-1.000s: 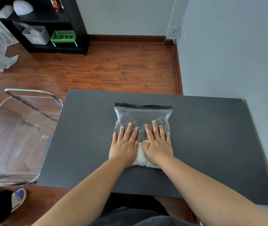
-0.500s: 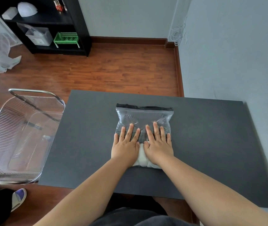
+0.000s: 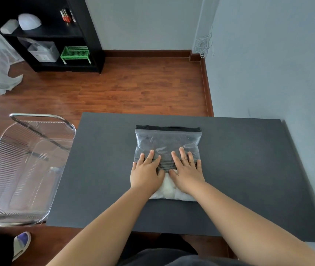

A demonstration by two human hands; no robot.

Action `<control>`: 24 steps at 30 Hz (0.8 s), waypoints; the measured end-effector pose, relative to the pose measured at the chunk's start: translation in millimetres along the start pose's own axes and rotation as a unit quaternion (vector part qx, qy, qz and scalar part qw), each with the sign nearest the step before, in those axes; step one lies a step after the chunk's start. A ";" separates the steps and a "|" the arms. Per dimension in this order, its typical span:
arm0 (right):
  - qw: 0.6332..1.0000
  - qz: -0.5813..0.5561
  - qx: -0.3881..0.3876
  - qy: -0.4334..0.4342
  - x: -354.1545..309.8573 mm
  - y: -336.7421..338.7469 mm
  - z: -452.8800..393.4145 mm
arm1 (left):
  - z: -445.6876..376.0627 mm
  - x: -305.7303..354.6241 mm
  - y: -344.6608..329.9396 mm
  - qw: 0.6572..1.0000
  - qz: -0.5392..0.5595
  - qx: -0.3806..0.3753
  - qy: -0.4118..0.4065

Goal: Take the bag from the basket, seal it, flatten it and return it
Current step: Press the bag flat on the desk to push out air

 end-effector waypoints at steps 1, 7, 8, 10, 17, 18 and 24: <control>1.000 -0.021 -0.002 0.002 -0.5 5.6 1.4 | 0.7 -0.5 6.8 0.999 0.030 0.030 0.005; 0.945 -0.238 0.221 0.040 -11.4 52.8 21.4 | -0.7 6.9 17.7 0.991 0.049 0.112 -0.049; 0.943 -0.221 0.245 0.037 -13.1 54.0 20.6 | -5.0 6.0 13.4 0.994 0.032 0.091 -0.050; 0.964 -0.148 0.222 0.001 -15.3 43.7 11.3 | -14.7 2.6 3.8 0.998 -0.024 0.045 -0.043; 0.986 -0.056 0.152 -0.049 -3.5 -0.6 -12.4 | -36.7 0.2 -8.2 0.993 -0.097 -0.005 -0.061; 0.986 -0.044 0.150 -0.053 -2.3 -0.3 -15.3 | -39.0 -0.3 -6.8 0.993 -0.100 -0.003 -0.063; 0.988 -0.035 0.142 -0.054 0.3 0.9 -17.7 | -49.6 -4.8 3.0 0.994 -0.086 0.010 -0.066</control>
Point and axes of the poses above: each hand's wrist, its own z-axis away from the middle knuckle, its own y-axis out of the back of the hand, x = y × z, the point moved 5 cm from there along -z, towards the middle knuckle, and after that the axes turned 10 degrees about -x, right-handed, at the moved point
